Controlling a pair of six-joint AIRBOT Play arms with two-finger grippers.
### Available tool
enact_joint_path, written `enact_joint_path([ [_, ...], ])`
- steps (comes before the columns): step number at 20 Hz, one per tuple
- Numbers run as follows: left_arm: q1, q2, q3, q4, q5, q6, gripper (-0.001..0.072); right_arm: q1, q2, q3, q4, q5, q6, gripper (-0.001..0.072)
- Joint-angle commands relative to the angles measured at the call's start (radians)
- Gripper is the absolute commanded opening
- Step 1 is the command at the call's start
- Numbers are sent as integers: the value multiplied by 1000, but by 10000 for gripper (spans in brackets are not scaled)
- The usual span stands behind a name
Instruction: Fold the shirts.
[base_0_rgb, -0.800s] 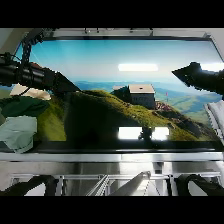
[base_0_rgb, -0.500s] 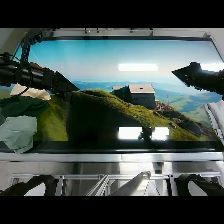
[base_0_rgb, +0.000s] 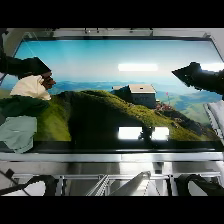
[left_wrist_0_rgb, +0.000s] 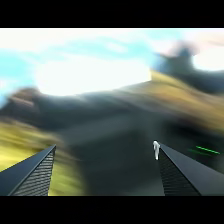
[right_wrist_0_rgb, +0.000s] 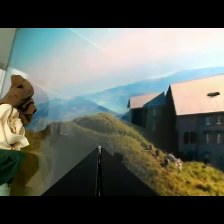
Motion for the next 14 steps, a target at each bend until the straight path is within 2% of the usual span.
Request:
enact_joint_path([
  [1, -40, -240, 246, 349, 132, 15, 720, 0, -1, 1, 0, 0, 0, 16],
  [5, -113, -565, 539, 568, 137, 11, 720, 0, -1, 1, 0, 0, 0, 16],
  [6, -126, -607, 541, 602, 178, 12, 720, 0, -1, 1, 0, 0, 0, 16],
  [9, -168, -671, 433, 836, 287, 4, 720, 1, -1, 1, 1, 0, 1, 16],
  [10, -180, -698, 428, 884, 275, 4, 720, 0, -1, 1, 1, 0, 1, 16],
  [14, -189, -782, 485, 917, 224, 2, 716, 1, -1, 1, 1, 1, 1, 16],
])
